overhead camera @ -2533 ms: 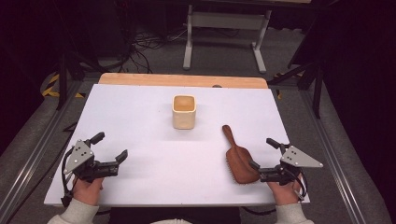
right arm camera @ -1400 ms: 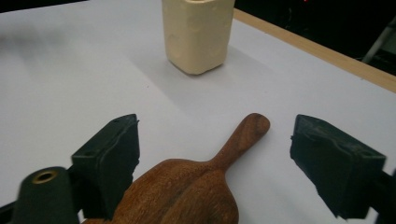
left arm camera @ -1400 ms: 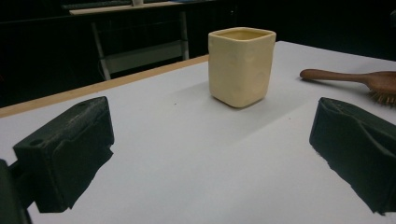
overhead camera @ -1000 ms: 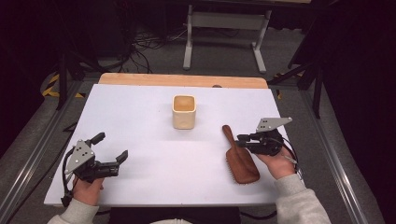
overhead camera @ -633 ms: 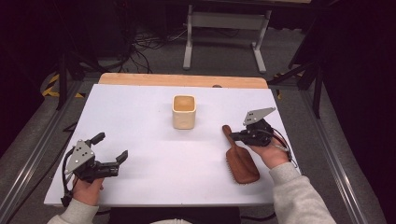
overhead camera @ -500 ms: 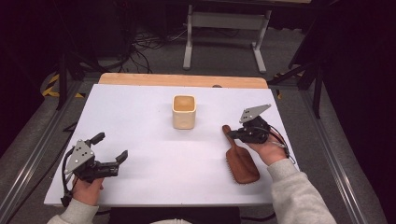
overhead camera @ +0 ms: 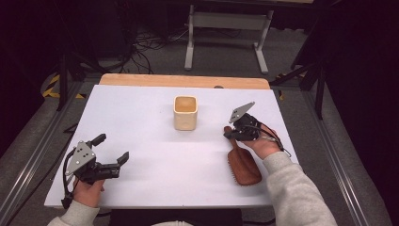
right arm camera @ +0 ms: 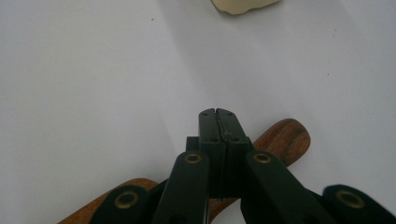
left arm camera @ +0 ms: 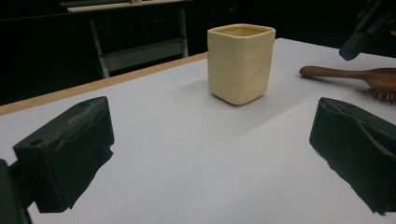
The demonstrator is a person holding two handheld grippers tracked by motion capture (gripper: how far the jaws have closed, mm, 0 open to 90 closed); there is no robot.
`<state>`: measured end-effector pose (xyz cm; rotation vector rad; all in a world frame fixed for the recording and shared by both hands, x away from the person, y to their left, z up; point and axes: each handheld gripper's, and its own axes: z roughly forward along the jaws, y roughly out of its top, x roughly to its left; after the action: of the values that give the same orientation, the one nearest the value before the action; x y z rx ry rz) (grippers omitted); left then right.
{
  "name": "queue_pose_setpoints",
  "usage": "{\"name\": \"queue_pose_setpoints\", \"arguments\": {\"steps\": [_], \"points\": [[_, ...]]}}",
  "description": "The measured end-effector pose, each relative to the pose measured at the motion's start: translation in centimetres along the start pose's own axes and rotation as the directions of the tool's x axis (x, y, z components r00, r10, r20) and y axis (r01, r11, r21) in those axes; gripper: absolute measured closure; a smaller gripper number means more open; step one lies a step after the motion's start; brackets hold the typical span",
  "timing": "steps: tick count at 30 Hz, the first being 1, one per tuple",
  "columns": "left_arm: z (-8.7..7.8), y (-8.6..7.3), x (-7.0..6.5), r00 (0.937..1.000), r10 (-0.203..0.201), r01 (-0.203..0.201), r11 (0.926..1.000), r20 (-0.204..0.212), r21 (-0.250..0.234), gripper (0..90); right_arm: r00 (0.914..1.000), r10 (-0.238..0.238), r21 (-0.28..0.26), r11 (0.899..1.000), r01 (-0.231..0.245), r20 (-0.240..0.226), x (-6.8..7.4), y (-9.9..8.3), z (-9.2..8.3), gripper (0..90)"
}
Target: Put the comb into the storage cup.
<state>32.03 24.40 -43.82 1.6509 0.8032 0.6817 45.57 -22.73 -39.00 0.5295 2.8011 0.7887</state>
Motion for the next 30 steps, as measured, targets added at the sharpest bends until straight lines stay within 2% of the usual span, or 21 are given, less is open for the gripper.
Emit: {"name": "queue_pose_setpoints", "arguments": {"steps": [7, 13, 21, 23, 30], "points": [[0.0, 0.0, 0.0, 1.0000, 0.002, -0.002, 1.0000, 0.001, 0.002, 0.8, 0.9999, -0.010, 0.059, 0.998, 0.010, -0.005, -0.4, 0.0, 1.4, 89.8], [0.0, 0.0, 0.0, 1.0000, 0.003, -0.003, 1.0000, 0.001, 0.003, 0.8, 0.9996, -0.022, 0.087, 0.996, 0.024, -0.020, -0.4, 0.0, 2.0, 89.8], [0.0, 0.0, 0.0, 1.0000, 0.005, -0.005, 1.0000, 0.000, 0.005, 0.8, 0.9987, -0.023, 0.162, 0.986, 0.030, -0.045, -0.5, -0.3, 3.0, 89.8], [0.0, 0.0, 0.0, 1.0000, 0.005, -0.005, 1.0000, -0.001, 0.006, 0.8, 0.9989, -0.027, 0.176, 0.984, 0.033, -0.038, -0.5, -0.4, 3.1, 89.8], [0.0, 0.0, 0.0, 1.0000, 0.004, -0.004, 1.0000, -0.002, 0.005, 0.8, 0.9996, -0.014, 0.187, 0.982, 0.019, -0.026, -0.9, -0.9, 3.0, 89.8]]}}
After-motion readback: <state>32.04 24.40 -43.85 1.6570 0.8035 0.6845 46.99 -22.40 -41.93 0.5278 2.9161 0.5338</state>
